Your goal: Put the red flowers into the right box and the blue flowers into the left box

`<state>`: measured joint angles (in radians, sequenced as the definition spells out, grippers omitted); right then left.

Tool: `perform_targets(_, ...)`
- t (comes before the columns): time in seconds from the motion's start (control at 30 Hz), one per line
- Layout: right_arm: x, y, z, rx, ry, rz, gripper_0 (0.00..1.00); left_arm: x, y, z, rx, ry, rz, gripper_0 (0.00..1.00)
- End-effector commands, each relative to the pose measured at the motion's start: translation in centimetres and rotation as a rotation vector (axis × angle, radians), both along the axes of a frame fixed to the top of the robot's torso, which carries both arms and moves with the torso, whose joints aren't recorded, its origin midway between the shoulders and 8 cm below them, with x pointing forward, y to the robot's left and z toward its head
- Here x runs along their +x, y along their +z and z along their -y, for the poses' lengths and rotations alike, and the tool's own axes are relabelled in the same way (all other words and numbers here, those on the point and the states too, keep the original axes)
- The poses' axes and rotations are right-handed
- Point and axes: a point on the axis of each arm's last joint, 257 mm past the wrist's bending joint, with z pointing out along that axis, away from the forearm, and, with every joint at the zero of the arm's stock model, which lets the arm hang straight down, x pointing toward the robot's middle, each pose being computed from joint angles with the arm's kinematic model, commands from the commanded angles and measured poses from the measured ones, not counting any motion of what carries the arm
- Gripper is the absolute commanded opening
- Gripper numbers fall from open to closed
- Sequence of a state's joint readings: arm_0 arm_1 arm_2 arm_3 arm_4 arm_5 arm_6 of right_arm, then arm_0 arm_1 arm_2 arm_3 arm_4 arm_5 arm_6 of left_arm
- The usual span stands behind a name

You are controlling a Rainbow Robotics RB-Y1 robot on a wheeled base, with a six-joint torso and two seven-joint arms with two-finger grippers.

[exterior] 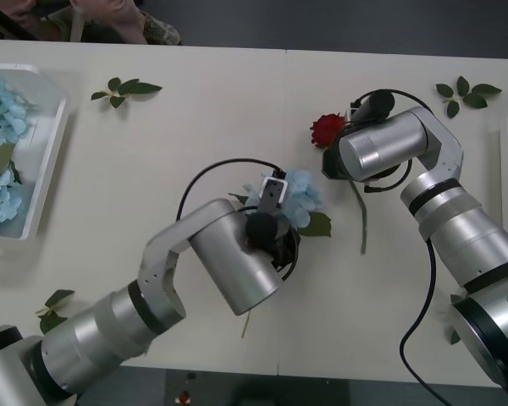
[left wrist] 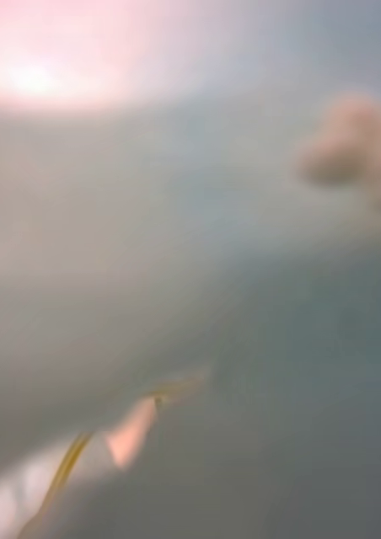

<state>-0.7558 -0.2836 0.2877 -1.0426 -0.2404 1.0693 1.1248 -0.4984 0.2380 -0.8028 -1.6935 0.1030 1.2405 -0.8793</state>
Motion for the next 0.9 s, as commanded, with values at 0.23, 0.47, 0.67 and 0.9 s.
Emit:
perform_targets(0.23, 1.2, 2.5, -2.5, 0.054, -0.008, 0.045, 0.00, -0.3, 14.1, -12.2, 0.073, -0.064, 0.073, 0.00)
perform_targets(0.47, 1.9, 4.4, -2.0, 0.053, -0.007, 0.075, 0.00, -0.7, 20.1, -23.7, 0.127, -0.007, 0.070, 0.00)
perform_targets(0.67, 0.4, 7.7, -0.9, 0.053, 0.003, 0.040, 0.00, -0.9, 23.4, -34.1, 0.200, 0.084, 0.094, 0.00)
perform_targets(0.9, -1.6, 12.4, 2.2, 0.086, -0.018, -0.004, 0.00, -1.1, 24.9, -46.7, 0.311, 0.237, 0.094, 0.00)
